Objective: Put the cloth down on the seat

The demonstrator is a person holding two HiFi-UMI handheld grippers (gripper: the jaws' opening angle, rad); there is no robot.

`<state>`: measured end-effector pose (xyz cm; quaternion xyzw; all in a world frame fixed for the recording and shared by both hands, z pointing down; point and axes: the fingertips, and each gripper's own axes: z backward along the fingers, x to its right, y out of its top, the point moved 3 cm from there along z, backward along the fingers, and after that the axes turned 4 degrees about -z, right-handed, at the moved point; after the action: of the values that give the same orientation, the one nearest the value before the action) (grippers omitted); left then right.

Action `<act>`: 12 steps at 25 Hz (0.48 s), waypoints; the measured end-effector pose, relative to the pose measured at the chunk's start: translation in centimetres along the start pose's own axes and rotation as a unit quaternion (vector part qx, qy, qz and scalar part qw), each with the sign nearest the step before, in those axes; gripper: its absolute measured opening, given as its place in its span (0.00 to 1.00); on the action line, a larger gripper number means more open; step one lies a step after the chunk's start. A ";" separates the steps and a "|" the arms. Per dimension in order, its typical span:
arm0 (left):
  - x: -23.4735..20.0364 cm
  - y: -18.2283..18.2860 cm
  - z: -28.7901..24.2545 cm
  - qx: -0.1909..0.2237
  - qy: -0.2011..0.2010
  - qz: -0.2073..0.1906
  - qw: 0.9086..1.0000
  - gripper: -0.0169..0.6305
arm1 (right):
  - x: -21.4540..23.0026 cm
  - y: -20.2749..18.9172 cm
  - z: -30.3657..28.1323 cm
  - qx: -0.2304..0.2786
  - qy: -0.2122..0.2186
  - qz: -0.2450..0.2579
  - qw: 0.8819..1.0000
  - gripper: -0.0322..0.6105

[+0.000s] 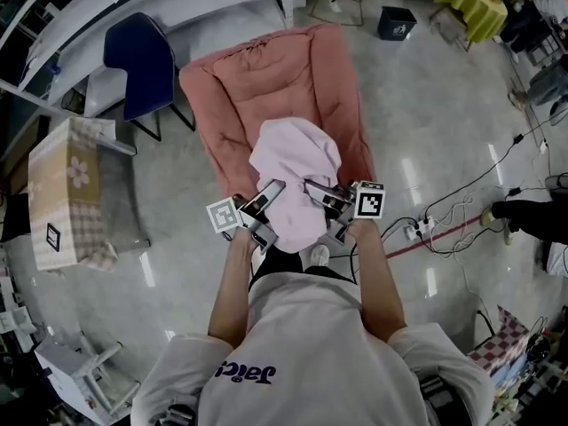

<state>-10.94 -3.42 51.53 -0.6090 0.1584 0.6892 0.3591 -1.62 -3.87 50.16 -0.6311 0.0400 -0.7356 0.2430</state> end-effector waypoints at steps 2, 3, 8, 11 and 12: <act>-2.3 1.5 -0.9 -0.017 0.009 0.004 1.000 0.59 | 2.5 1.0 -0.4 0.022 -0.012 -0.007 1.000 0.31; -3.5 2.2 -1.4 -0.026 0.015 0.006 1.000 0.59 | 3.7 1.6 -0.5 0.033 -0.019 -0.011 0.999 0.31; -9.5 4.9 -4.4 -0.045 0.038 0.021 0.998 0.58 | 10.0 4.4 -0.4 0.071 -0.055 -0.027 0.996 0.32; -13.0 5.8 -5.4 -0.050 0.049 0.037 0.997 0.58 | 13.4 5.6 -0.3 0.073 -0.071 -0.037 0.994 0.32; -14.1 6.2 -5.7 -0.051 0.054 0.042 0.996 0.58 | 14.6 6.0 -0.4 0.073 -0.078 -0.041 0.993 0.32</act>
<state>-11.04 -15.68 62.48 -0.6555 0.1674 0.6773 0.2890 -1.40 -15.14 61.13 -0.6683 -0.0583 -0.6943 0.2606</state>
